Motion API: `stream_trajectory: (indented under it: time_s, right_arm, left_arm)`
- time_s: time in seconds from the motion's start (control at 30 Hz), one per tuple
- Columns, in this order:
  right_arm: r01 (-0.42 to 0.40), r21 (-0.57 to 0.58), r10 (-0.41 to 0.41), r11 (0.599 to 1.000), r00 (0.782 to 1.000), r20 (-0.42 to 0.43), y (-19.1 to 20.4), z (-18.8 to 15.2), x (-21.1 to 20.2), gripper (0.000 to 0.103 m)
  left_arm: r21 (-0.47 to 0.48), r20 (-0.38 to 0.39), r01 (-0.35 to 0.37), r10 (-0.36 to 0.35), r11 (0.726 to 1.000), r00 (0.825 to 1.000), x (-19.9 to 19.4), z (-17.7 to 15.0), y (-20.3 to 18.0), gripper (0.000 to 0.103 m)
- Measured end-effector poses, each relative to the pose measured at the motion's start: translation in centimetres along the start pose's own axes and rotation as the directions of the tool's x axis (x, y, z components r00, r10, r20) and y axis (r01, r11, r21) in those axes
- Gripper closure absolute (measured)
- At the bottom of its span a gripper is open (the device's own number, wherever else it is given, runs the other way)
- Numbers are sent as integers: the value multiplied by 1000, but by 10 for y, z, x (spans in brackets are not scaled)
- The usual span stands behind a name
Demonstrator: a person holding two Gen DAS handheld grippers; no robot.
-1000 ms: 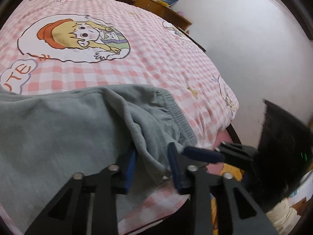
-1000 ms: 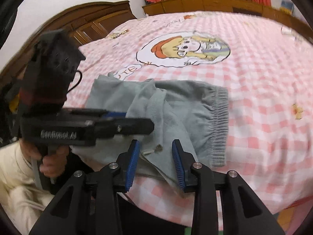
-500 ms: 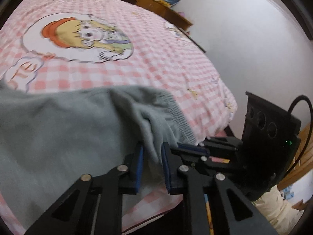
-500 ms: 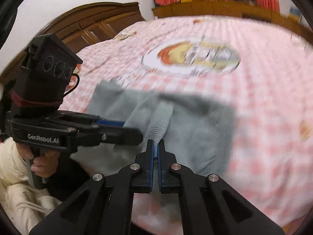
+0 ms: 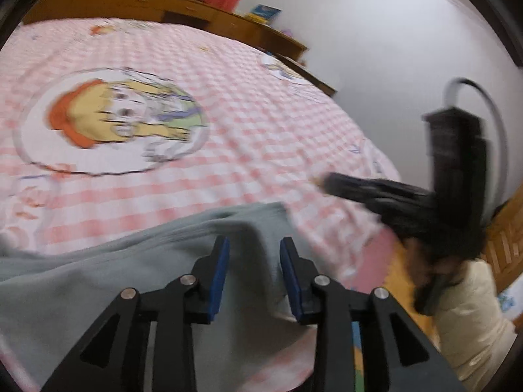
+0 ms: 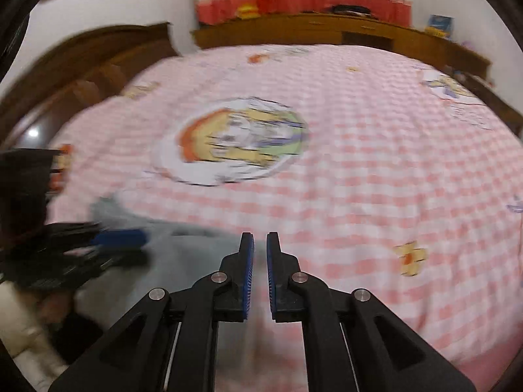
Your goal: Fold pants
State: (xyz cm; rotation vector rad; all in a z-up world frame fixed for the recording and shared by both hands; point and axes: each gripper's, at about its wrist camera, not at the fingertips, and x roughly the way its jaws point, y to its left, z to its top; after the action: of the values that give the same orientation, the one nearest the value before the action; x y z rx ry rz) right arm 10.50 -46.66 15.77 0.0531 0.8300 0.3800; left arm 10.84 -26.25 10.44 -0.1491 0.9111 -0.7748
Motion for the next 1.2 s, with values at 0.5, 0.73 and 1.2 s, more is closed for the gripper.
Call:
stream_trajectory:
  time_s: [0.5, 0.73, 1.2]
  right_arm:
    - [54, -181, -78, 982, 989, -128, 94, -37, 89, 85]
    - [286, -85, -295, 955, 947, -127, 23, -26, 99, 85]
    - [283, 43, -280, 958, 958, -64, 15, -28, 63, 80]
  left_arm:
    - [-107, 58, -237, 244, 965, 968, -77, -33, 85, 65]
    - [-114, 39, -326, 332, 938, 942, -56, -35, 115, 65]
    - [-169, 53, -275, 287, 946, 956, -60, -34, 136, 76]
